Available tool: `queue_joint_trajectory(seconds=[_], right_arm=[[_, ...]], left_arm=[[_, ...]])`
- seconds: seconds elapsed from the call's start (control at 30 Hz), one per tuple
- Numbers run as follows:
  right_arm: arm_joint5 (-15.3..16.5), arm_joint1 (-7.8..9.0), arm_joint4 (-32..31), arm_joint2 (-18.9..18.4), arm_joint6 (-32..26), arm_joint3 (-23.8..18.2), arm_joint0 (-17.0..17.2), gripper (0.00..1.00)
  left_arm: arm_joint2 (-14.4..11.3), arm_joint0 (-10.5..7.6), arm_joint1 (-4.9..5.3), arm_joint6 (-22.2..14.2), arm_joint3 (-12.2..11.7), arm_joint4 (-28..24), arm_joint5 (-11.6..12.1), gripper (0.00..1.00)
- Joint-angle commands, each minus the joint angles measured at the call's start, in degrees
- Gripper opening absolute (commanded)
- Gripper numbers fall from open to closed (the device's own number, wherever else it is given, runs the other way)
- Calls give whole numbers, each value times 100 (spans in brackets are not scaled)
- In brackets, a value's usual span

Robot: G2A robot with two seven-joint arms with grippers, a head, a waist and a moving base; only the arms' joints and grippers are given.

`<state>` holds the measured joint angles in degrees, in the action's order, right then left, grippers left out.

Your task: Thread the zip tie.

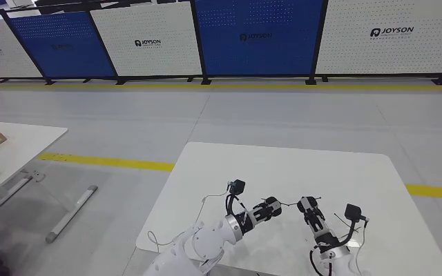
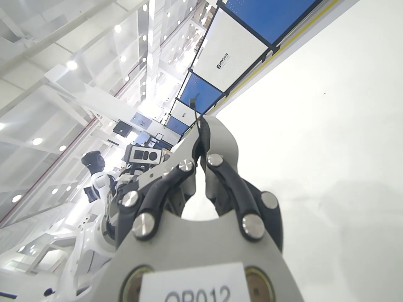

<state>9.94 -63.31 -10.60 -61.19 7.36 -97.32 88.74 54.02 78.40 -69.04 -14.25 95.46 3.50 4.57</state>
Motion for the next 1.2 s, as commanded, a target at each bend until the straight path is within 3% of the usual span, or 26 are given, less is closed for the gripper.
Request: queue_joint_trajectory(seconds=[0.0, 0.67, 1.17], right_arm=[[7, -1, 1, -8, 1, 0, 6, 0], [-102, -101, -134, -55, -143, 29, -10, 0], [89, -174, -88, -249, -187, 11, 130, 0]], left_arm=[[0, 0, 0, 0, 0, 0, 0, 0], [0, 0, 0, 0, 0, 0, 0, 0], [0, 0, 0, 0, 0, 0, 0, 0]])
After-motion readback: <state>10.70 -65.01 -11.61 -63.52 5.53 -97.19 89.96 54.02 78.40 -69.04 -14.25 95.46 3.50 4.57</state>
